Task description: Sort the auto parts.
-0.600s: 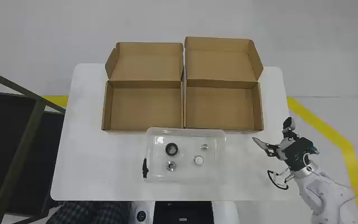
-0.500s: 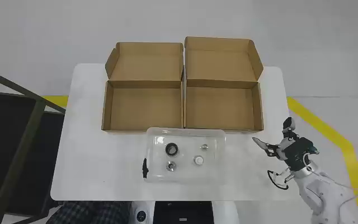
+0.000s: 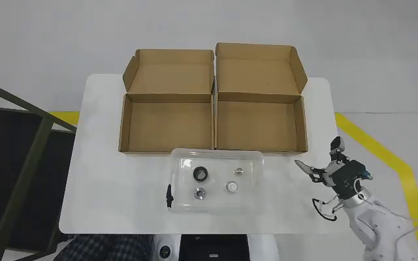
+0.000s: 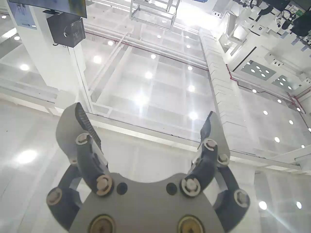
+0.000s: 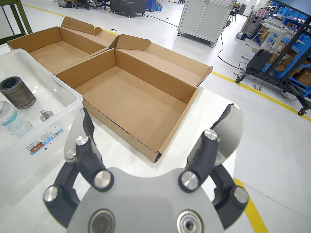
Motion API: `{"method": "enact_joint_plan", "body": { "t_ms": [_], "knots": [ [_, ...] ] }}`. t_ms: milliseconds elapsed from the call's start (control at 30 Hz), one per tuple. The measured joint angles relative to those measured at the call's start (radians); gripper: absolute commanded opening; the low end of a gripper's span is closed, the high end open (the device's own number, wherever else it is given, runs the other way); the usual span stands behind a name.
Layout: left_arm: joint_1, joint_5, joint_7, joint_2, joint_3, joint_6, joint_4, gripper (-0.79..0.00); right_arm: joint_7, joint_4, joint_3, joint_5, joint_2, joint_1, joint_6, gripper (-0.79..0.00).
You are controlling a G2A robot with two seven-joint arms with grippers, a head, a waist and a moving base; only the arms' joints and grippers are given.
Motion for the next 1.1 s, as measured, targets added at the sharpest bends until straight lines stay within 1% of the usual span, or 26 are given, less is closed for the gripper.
{"method": "enact_joint_plan", "body": {
  "t_ms": [300,400,567,667,767,900,1100],
  "knots": [
    [0.000,0.000,0.000,0.000,0.000,0.000,0.000,0.000,0.015,-0.009,-0.011,0.003,0.000,0.005,0.000,0.000],
    [0.000,0.000,0.000,0.000,0.000,0.000,0.000,0.000,0.009,-0.012,-0.030,0.020,0.004,0.025,-0.073,0.000],
    [0.000,0.000,0.000,0.000,0.000,0.000,0.000,0.000,0.062,-0.052,-0.062,-0.023,0.014,0.056,-0.165,0.000],
    [0.000,0.000,0.000,0.000,0.000,0.000,0.000,0.000,0.088,-0.076,-0.088,0.009,0.020,0.070,-0.275,0.000],
    [0.000,0.000,0.000,0.000,0.000,0.000,0.000,0.000,0.126,-0.105,-0.099,0.022,0.027,0.084,-0.351,0.000],
    [0.000,0.000,0.000,0.000,0.000,0.000,0.000,0.000,0.190,-0.176,-0.138,-0.003,0.033,0.077,-0.406,0.000],
    [0.000,0.000,0.000,0.000,0.000,0.000,0.000,0.000,0.277,-0.252,-0.244,-0.055,0.042,0.075,-0.406,0.000]
  ]
}}
